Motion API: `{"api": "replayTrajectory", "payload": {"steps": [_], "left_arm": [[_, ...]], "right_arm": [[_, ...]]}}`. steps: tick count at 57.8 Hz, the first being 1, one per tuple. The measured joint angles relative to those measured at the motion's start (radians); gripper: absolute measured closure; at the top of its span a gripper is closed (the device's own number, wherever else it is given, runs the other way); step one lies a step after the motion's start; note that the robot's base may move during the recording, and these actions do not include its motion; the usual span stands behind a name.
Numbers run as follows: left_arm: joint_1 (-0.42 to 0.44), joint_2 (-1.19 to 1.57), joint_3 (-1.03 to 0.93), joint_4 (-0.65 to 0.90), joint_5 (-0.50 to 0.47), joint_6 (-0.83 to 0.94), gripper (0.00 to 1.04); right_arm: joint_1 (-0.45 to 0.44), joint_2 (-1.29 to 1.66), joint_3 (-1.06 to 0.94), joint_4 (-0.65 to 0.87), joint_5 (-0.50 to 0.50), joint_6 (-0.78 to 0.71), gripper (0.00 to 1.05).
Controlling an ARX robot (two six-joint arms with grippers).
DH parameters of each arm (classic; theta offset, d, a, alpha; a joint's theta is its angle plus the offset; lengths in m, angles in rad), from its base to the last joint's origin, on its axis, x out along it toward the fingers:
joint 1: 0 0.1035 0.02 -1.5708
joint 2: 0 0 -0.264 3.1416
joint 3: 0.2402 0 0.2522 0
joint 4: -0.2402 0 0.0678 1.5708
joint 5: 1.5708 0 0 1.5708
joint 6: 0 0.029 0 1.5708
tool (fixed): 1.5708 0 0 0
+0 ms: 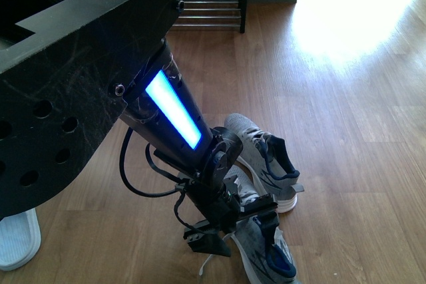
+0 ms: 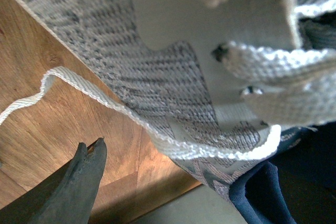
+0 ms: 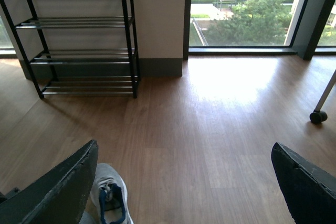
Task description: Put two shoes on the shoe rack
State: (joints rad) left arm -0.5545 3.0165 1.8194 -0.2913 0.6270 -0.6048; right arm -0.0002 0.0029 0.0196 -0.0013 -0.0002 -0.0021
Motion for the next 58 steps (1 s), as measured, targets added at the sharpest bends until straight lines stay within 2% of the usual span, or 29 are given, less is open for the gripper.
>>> {"api": "replayTrajectory", "payload": {"steps": [19, 33, 39, 46, 58], "left_arm": [[0.001, 0.0, 0.0, 0.019, -0.087, -0.002, 0.74], [0.012, -0.053, -0.105, 0.107, -0.193, -0.001, 1.01], [0.036, -0.108, -0.177, 0.161, -0.275, -0.001, 1.03], [0.097, -0.243, -0.32, 0.259, -0.415, -0.002, 1.03], [0.149, -0.579, -0.656, 0.473, -0.665, 0.007, 1.03]], "right_arm": [[0.0, 0.0, 0.0, 0.0, 0.0, 0.0, 0.09], [0.0, 0.0, 0.0, 0.0, 0.0, 0.0, 0.09], [0.0, 0.0, 0.0, 0.0, 0.0, 0.0, 0.09], [0.0, 0.0, 0.0, 0.0, 0.0, 0.0, 0.09], [0.0, 0.0, 0.0, 0.0, 0.0, 0.0, 0.09]]}}
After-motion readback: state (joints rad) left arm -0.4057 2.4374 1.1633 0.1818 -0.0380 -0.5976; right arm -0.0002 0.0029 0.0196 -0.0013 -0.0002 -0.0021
